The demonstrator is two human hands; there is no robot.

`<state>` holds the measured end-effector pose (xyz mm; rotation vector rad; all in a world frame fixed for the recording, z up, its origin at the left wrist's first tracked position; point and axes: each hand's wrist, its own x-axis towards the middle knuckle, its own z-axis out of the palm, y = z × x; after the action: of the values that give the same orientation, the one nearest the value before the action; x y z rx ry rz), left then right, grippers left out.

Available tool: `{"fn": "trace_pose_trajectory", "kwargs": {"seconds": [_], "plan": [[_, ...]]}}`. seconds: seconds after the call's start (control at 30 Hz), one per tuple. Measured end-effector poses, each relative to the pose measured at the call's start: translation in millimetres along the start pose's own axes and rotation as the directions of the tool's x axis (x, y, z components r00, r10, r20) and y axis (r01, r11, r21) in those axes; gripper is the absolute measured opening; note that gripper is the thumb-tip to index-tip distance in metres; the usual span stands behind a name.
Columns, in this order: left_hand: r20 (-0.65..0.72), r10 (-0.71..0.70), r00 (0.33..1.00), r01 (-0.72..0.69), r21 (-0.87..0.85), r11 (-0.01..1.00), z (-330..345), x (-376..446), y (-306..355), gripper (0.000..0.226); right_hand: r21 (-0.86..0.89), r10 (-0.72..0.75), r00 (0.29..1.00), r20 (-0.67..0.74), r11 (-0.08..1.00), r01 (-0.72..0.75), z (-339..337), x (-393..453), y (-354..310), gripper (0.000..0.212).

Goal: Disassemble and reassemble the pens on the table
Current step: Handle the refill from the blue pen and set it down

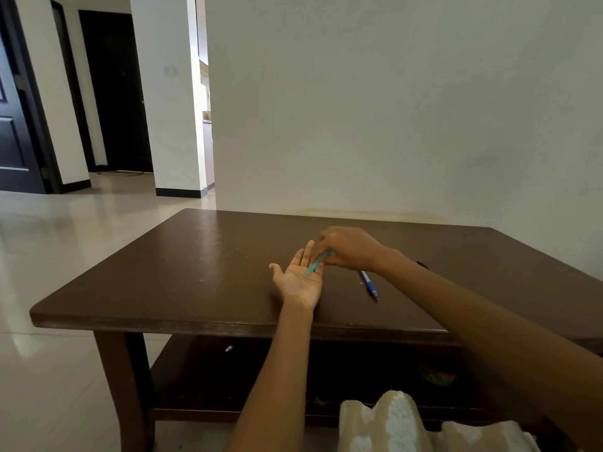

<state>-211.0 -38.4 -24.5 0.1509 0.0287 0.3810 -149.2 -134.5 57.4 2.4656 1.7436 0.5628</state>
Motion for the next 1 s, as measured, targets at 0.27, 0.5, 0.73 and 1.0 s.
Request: {"fn": "trace_pose_trajectory", "kwargs": {"seconds": [0.27,0.5,0.73,1.0], "plan": [[0.003,0.002,1.0,-0.002,-0.032,1.0,0,1,0,0.076,-0.076,-0.05,0.998,-0.039,0.996,0.047,-4,-1,2,0.026],[-0.009,0.005,1.0,-0.005,-0.028,1.0,3,-2,-1,0.075,-0.071,-0.052,0.997,-0.059,0.996,0.048,-1,-2,4,0.025],[0.006,-0.003,1.0,0.004,-0.058,0.998,4,-5,1,0.053,0.048,0.042,0.996,-0.075,0.998,-0.039,9,-9,8,0.023],[-0.008,-0.005,1.0,0.004,-0.048,0.999,5,-4,0,0.051,0.272,0.162,0.985,-0.06,0.952,-0.14,22,-22,9,0.021]]}}
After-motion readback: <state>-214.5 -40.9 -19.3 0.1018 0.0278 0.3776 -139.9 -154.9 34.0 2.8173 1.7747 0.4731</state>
